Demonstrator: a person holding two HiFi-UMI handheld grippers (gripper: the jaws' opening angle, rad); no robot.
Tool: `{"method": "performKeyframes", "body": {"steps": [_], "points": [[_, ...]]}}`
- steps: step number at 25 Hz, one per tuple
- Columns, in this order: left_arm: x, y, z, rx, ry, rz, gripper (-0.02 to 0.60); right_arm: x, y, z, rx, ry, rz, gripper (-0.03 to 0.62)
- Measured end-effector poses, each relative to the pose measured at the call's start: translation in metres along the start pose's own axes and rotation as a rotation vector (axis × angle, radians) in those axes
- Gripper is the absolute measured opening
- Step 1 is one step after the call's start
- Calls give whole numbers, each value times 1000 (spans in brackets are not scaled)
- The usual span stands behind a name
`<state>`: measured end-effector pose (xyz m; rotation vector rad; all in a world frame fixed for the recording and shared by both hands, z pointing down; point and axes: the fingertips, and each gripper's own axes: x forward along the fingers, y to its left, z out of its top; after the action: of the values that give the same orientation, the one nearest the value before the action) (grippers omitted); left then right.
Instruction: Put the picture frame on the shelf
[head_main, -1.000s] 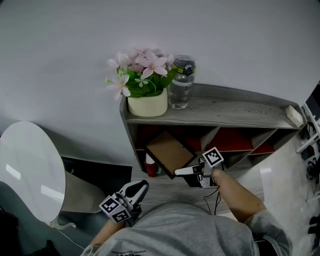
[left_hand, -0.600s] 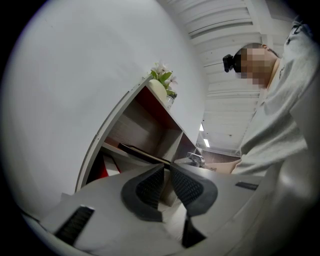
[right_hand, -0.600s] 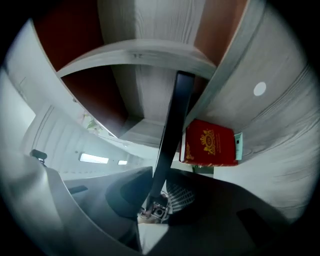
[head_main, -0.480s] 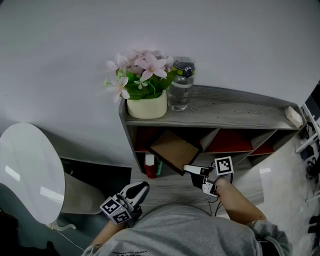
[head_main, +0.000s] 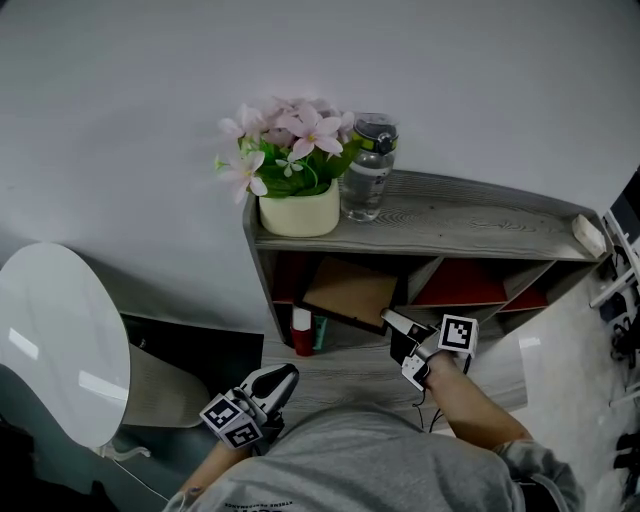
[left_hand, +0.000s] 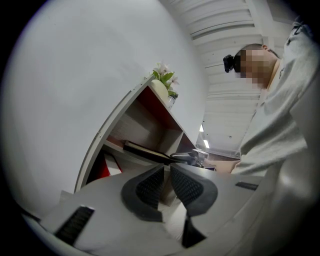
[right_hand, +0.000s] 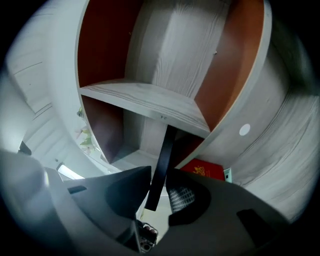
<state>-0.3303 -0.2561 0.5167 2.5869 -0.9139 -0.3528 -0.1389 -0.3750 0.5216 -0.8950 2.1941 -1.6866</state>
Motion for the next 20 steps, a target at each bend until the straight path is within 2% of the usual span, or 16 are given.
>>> {"method": "performKeyframes", "body": {"steps": [4,7,12,15,16,17,20], "points": [[1,0,-2,-3,1,-6,44,14,2,14,-38,-55,-26,104],[1,-1,-3,-6,3,-8,44,27,7,22,-121,-100,-37,104],[0,1,-3,-8,7,-5,44,40,2,32,-434,-137,-239,122],[0,1,-3,-9,8,-5,44,46,2,35,-535,-135,-300,147],[0,1,-3,-9,7,-6,44,47,5,36,-567,-135,-306,166],[0,1,-3,-9,7,-7,44,47,10,37,-618,-136,-309,228],[-1,3,-4,-12,7,-2,44,47,35,37,-903,-150,-328,292]]}}
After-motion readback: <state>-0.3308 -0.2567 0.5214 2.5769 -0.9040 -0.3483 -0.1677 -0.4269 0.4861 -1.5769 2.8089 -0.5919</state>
